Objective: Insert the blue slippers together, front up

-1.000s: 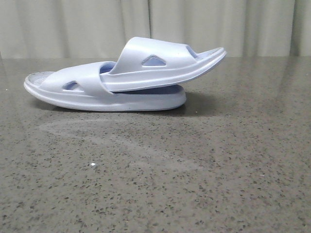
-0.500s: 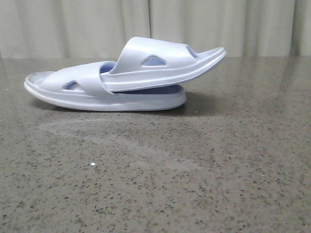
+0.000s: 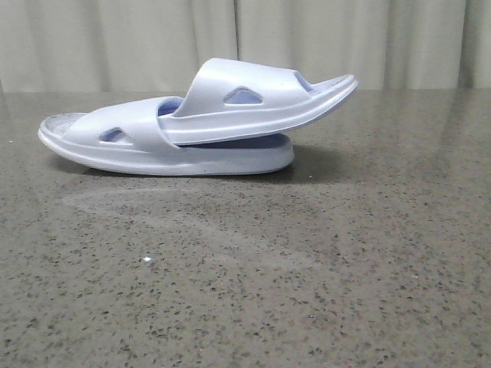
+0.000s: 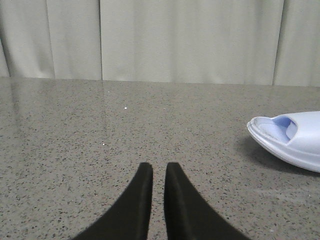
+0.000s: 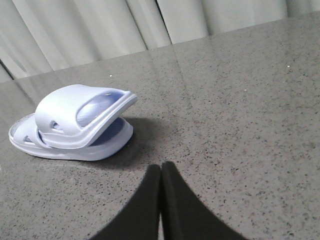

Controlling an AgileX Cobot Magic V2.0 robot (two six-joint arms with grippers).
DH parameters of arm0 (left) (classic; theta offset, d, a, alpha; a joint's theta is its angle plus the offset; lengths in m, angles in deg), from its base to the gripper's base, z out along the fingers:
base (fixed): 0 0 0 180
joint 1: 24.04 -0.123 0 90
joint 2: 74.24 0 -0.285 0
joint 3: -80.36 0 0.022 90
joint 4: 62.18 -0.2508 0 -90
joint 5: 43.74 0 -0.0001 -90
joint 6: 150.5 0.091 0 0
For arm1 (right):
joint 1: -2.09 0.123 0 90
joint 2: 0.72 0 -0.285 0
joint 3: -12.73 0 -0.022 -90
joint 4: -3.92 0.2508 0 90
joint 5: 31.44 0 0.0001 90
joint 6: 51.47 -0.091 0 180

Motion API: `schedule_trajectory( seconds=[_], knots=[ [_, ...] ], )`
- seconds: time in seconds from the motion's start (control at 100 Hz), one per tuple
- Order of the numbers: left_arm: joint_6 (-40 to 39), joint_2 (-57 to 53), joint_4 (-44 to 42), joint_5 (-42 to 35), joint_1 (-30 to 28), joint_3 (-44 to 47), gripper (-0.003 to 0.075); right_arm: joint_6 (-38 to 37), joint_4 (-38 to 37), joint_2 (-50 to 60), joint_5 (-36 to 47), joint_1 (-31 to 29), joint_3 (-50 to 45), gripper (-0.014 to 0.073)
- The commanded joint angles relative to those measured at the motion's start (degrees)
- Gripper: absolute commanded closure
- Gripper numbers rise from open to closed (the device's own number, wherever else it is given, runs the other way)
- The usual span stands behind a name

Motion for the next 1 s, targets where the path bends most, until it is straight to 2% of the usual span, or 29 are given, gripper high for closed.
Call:
schedule_trajectory(
  seconds=[0.0, 0.19, 0.36, 0.41, 0.48, 0.55, 0.63, 0.74, 0.84, 0.99],
  knots=[
    [0.05, -1.79, 0.13, -3.79, -0.06, 0.62, 0.0705, 0.54, 1.77, -0.34, -0.03, 0.03, 1.53, 0.0672],
    [0.05, -1.79, 0.13, -3.79, -0.06, 0.62, 0.0705, 0.54, 1.77, -0.34, 0.76, 0.03, 1.53, 0.0672],
    [0.05, -1.79, 0.13, -3.79, -0.06, 0.62, 0.0705, 0.54, 2.01, -0.43, 4.88, 0.03, 1.53, 0.0672],
    [0.05, -1.79, 0.13, -3.79, -0.06, 0.62, 0.0705, 0.42, -0.23, -0.43, 6.07, 0.03, 1.53, 0.0672],
    [0.05, -1.79, 0.13, -3.79, -0.06, 0.62, 0.0705, -5.06, -10.05, -0.43, 6.5, 0.03, 1.92, 0.0672],
    [0.05, -1.79, 0.13, -3.79, -0.06, 0.62, 0.0705, -18.82, -23.87, -0.43, 8.33, 0.03, 2.33, 0.0672],
    [0.05, -1.79, 0.13, -3.79, -0.06, 0.62, 0.0705, -37.98, -41.04, -0.32, 11.92, 0.03, 2.33, 0.0672],
    [0.05, -1.79, 0.13, -3.79, -0.06, 0.62, 0.0705, -53.22, -61.35, 1.05, 14.66, 0.03, 1.88, 0.0672],
    [0.05, -1.79, 0.13, -3.79, -0.06, 0.62, 0.0705, -60.95, -71.4, 3.66, 16.66, 0.03, -0.05, 0.0672],
    [0.05, -1.79, 0.13, -3.79, -0.06, 0.62, 0.0705, -64.79, -73.93, 9.43, 22.41, 0.82, -7.24, 0.0672]
  ],
)
